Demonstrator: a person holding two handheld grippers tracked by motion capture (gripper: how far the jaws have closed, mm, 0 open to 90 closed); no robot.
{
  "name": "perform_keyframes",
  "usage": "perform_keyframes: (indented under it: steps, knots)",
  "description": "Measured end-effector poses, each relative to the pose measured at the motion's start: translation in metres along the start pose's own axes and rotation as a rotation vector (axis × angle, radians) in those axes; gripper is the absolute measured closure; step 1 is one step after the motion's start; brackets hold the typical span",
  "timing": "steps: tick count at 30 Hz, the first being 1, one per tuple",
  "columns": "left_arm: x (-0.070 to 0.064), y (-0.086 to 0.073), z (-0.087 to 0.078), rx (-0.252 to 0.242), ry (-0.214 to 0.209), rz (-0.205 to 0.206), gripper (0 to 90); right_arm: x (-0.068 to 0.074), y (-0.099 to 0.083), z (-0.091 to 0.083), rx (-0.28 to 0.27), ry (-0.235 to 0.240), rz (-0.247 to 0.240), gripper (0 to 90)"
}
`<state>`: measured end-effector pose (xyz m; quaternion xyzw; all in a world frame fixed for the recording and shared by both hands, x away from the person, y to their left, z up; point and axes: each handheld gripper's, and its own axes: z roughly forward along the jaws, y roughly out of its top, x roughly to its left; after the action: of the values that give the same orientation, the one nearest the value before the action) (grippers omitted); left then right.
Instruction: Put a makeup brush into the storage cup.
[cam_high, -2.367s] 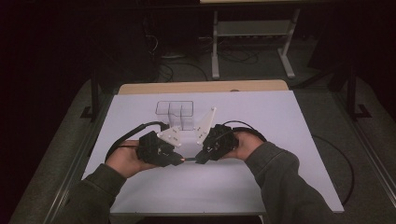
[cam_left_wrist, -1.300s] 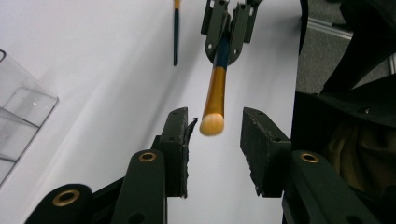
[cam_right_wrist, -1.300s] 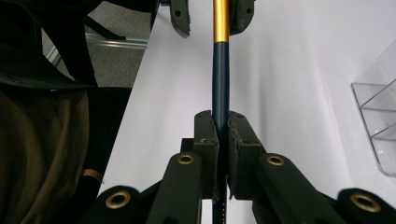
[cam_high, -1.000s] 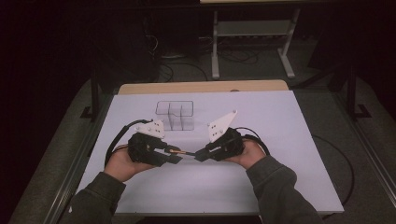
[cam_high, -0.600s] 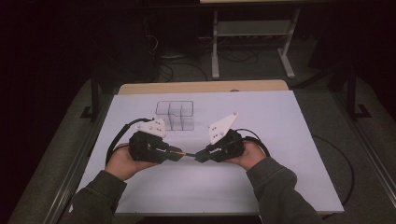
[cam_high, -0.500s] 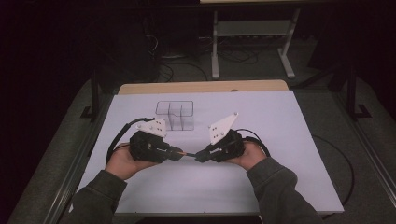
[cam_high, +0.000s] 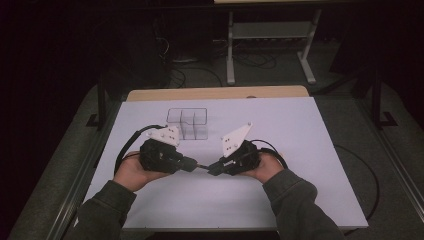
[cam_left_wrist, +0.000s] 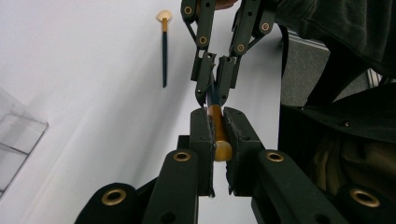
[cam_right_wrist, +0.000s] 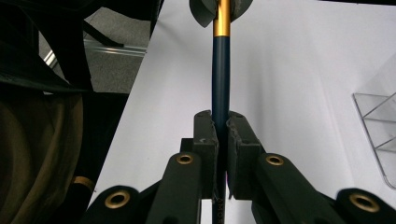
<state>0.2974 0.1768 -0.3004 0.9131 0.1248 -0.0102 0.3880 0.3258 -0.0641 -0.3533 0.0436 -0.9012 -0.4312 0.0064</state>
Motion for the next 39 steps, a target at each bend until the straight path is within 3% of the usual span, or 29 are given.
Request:
perform_keyframes:
  steps: [10,16,20,26,30,34,38,39]
  knots:
    - [-0.001,0.004,0.002,0.056,0.008,0.019,83.0,-0.001,0.003,0.01,0.059,0.017,-0.014,82.0]
    - [-0.002,0.005,-0.001,0.057,0.015,0.02,83.1,-0.003,0.005,0.012,0.089,0.027,0.006,77.3]
    - [-0.003,0.005,-0.001,0.089,0.03,0.027,83.2,-0.003,0.009,0.011,0.11,0.022,0.012,74.0]
    - [-0.003,0.006,0.002,0.111,0.032,0.032,83.2,-0.002,0.014,0.014,0.158,0.018,0.005,75.5]
    - [-0.004,0.007,0.004,0.124,0.03,0.039,83.2,-0.002,0.013,0.018,0.17,0.029,0.005,81.9]
    - [-0.004,0.007,0.005,0.123,0.022,0.043,83.1,-0.001,0.013,0.021,0.177,0.04,0.004,83.1]
    - [-0.003,0.005,0.003,0.1,0.024,0.022,81.7,-0.001,0.012,0.021,0.162,0.038,0.004,83.4]
    - [-0.002,0.004,0.003,0.088,0.026,0.011,77.7,-0.001,0.011,0.021,0.155,0.034,0.004,83.4]
